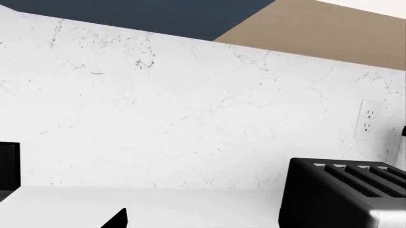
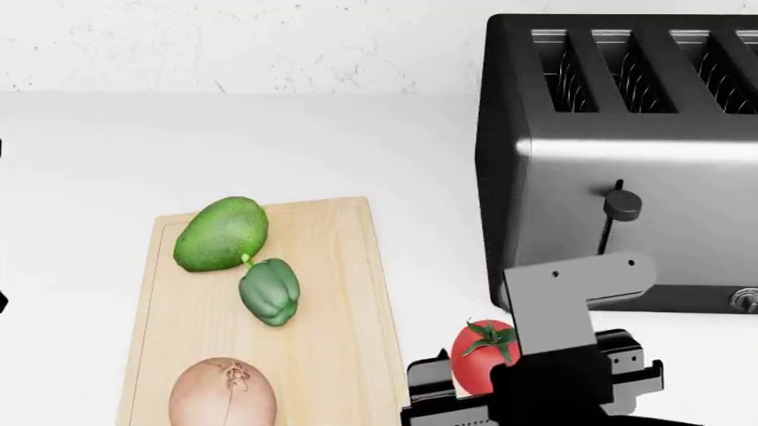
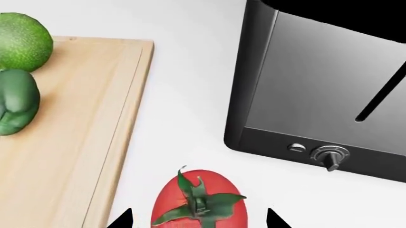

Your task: Place the avocado, onion, tomato and bell pepper on the cutting board.

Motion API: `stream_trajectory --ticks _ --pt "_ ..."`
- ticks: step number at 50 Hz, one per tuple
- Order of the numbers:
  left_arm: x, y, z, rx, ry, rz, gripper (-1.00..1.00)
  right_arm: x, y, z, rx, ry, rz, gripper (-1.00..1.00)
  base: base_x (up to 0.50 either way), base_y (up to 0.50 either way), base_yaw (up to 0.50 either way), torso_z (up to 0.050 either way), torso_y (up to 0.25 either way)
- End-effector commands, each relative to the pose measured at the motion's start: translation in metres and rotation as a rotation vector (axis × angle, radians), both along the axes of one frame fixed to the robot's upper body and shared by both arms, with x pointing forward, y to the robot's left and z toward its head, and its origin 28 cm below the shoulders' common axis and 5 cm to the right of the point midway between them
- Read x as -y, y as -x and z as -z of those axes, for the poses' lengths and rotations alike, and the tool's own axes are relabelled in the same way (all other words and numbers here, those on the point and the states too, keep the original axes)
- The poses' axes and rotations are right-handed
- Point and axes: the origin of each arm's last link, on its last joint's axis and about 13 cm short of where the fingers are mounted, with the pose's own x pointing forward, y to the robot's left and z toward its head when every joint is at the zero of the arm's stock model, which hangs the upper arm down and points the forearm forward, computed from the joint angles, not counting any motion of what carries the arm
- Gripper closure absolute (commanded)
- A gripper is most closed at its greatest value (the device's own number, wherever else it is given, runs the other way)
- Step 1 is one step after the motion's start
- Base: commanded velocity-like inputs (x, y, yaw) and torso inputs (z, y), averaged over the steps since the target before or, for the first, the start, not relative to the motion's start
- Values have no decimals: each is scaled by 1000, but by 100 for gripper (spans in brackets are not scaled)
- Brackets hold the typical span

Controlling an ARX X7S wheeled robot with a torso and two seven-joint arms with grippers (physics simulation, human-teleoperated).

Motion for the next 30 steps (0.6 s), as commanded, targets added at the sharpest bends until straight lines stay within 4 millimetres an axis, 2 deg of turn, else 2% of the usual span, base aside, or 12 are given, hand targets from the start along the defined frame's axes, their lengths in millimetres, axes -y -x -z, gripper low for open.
stream_trajectory --ticks 1,30 --pt "0 0 -4 26 24 10 -100 -2 -5 5 -2 -26 -17 -100 0 0 0 0 0" --pt "-1 1 -4 23 22 10 -100 -7 -15 20 -39 -48 -19 -100 0 0 0 0 0"
